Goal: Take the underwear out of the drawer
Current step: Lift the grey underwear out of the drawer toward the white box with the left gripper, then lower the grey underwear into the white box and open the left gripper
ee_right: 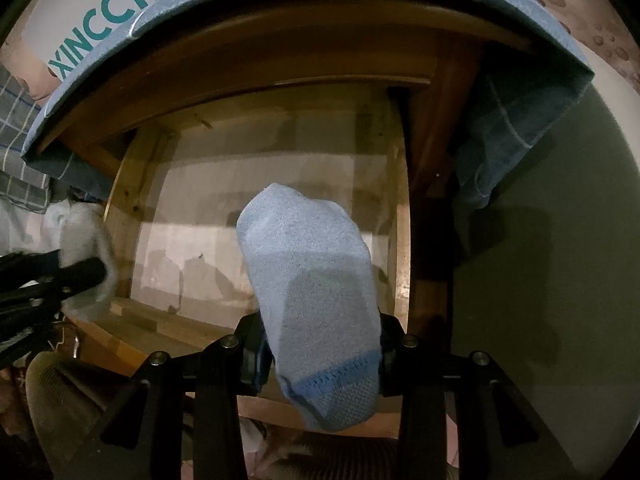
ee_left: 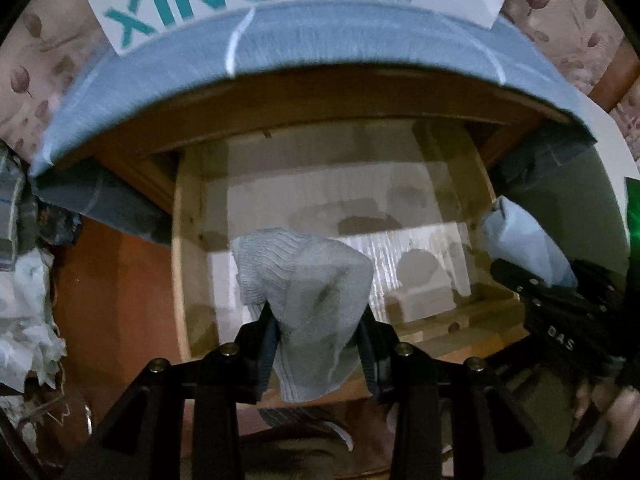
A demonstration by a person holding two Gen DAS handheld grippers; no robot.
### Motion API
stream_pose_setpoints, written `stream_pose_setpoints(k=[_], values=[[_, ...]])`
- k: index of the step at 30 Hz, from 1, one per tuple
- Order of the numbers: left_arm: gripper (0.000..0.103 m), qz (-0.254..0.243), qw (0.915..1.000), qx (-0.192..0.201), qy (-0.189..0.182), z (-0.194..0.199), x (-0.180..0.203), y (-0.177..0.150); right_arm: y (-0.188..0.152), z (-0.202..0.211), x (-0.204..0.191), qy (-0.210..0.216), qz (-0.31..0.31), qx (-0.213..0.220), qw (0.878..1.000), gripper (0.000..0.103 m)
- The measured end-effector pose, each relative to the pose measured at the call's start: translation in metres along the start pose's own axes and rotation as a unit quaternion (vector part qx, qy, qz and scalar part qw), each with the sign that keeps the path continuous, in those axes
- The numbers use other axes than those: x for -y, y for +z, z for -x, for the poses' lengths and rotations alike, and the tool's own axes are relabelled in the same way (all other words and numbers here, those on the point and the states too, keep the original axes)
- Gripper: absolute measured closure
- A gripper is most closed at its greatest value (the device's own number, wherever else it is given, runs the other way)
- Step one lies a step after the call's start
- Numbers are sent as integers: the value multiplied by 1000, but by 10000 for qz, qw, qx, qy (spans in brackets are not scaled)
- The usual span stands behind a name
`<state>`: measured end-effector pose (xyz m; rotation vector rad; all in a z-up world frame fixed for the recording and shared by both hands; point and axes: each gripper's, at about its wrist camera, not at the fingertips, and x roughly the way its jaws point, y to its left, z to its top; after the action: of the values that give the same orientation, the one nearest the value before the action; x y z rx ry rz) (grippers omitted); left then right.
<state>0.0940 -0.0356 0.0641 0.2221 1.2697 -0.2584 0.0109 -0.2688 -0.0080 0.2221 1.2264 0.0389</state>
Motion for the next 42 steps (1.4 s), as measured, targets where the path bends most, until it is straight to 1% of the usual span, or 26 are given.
stream_pose_setpoints(k=[7, 10, 15, 19, 23, 28, 30, 32, 34, 35, 37, 40, 42], values=[[67, -87, 9993, 355, -39, 35, -1, 0, 0, -1, -1, 6, 15, -2, 10000, 67], [67, -94, 9984, 548, -131, 54, -3, 3, 1, -1, 1, 22, -7, -10, 10000, 67], [67, -58, 9946, 1002, -252, 103, -9, 16, 0, 0, -1, 1, 33, 10, 10000, 67], [67, -80, 9887, 1475, -250, 151, -14, 30, 0, 0, 0, 57, 4, 11, 10000, 67], [67, -117, 9806, 1945, -198, 196, -19, 45, -1, 0, 0, 51, 10, 32, 10000, 67], [67, -40, 9706, 2408, 68, 235, -32, 70, -2, 0, -1, 64, -7, 52, 10000, 67], [67, 22, 9663, 2569, 149, 243, -37, 80, -2, 0, -1, 70, 4, 49, 10000, 67], [67, 107, 9582, 2848, 248, 248, -42, 91, -1, 0, 0, 71, 4, 50, 10000, 67], [67, 194, 9508, 3084, 222, 248, -48, 101, -1, 0, 0, 59, 3, 37, 10000, 67], [67, 215, 9487, 3145, 224, 245, -50, 107, -1, 0, -1, 52, 14, 42, 10000, 67], [67, 242, 9475, 3173, 302, 239, -53, 120, -1, 1, -2, 34, 31, 52, 10000, 67], [67, 141, 9478, 3161, 389, 226, -54, 144, 0, 0, 0, 78, 5, 36, 10000, 67], [67, 105, 9477, 3167, 387, 218, -55, 157, -1, 1, 0, 55, 25, 48, 10000, 67]])
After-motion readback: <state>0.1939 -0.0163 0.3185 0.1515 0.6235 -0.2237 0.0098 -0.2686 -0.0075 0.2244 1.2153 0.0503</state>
